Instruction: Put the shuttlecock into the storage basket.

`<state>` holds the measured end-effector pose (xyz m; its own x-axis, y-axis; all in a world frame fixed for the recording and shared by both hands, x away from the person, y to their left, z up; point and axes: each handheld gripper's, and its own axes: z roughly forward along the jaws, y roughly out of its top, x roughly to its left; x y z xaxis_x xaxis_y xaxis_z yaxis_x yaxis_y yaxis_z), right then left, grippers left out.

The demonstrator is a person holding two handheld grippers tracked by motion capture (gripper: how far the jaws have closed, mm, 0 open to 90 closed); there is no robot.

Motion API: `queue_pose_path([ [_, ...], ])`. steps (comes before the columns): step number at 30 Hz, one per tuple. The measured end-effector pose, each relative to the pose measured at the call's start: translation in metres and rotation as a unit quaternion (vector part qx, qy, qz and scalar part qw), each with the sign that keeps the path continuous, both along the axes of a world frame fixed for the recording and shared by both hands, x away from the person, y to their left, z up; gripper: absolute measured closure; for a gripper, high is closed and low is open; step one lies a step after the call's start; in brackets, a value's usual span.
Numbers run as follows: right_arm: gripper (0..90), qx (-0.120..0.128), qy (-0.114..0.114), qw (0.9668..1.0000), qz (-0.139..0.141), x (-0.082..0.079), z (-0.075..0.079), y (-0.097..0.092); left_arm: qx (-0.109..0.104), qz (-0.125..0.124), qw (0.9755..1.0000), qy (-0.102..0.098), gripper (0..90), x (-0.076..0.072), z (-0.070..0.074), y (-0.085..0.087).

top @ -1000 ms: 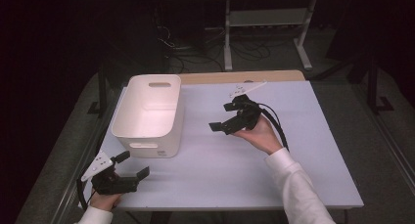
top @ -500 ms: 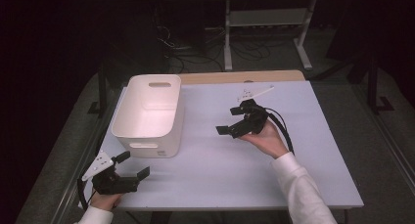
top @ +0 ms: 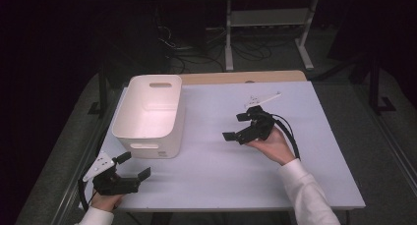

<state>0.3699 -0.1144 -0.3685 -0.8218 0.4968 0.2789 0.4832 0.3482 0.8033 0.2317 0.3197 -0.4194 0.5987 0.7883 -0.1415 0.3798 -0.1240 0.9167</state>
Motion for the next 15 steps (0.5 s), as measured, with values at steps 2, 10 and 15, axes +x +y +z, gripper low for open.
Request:
queue_pose_path([
  [2,0.0,-0.001,0.0,1.0,0.0,-0.001,0.0,-0.001,0.002,0.0,1.0,0.0,1.4,0.0,0.0,0.0],
  [10,0.0,-0.002,0.005,1.0,0.0,-0.004,-0.006,-0.006,0.0,0.0,1.0,0.0,1.4,0.0,0.0,0.0],
  [15,0.0,-0.004,0.006,1.0,-0.003,-0.006,-0.01,-0.012,-0.001,0.0,1.0,0.0,1.4,0.0,0.0,0.0],
])
